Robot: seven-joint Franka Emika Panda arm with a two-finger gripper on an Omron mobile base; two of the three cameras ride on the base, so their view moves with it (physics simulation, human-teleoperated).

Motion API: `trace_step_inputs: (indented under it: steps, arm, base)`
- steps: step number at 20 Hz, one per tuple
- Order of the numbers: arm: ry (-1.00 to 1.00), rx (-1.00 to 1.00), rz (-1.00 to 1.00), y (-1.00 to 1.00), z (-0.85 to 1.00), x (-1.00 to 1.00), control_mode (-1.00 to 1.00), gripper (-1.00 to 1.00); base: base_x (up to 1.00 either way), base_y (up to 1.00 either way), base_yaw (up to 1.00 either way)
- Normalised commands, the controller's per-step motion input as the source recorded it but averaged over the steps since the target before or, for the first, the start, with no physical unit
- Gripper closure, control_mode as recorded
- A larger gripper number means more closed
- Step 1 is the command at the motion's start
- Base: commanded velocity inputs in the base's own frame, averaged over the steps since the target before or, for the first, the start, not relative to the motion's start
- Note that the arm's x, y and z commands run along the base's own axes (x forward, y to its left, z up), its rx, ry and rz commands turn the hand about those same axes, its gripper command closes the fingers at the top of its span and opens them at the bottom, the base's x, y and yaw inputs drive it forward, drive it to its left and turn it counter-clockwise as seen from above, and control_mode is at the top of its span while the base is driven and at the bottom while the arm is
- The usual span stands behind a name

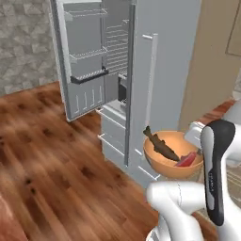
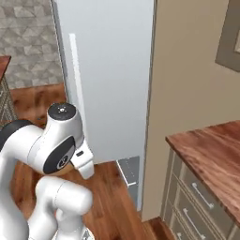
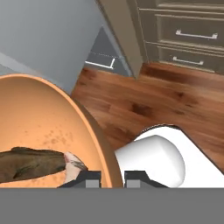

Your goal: Place the bowl with the avocado and lemon on the second highest shelf of the fridge. Place the bowl with the fish and steak on the top shelf of the fridge.

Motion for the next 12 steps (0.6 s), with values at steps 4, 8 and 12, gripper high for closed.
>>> trace_step_inputs:
  steps: [4,8,12]
  arm:
    - [0.00,0.00,0.00,0.00,0.00,0.00,1.00,1.00]
    - [0.00,0.00,0.00,0.00,0.00,0.00,1.00,1.00]
    - [0.00,0.00,0.00,0.00,0.00,0.00,1.00,1.00]
  base:
    - [0.04,0.86,0.78]
    - [0.84,0.62,0.47]
    - [1.00,0.01,0.28]
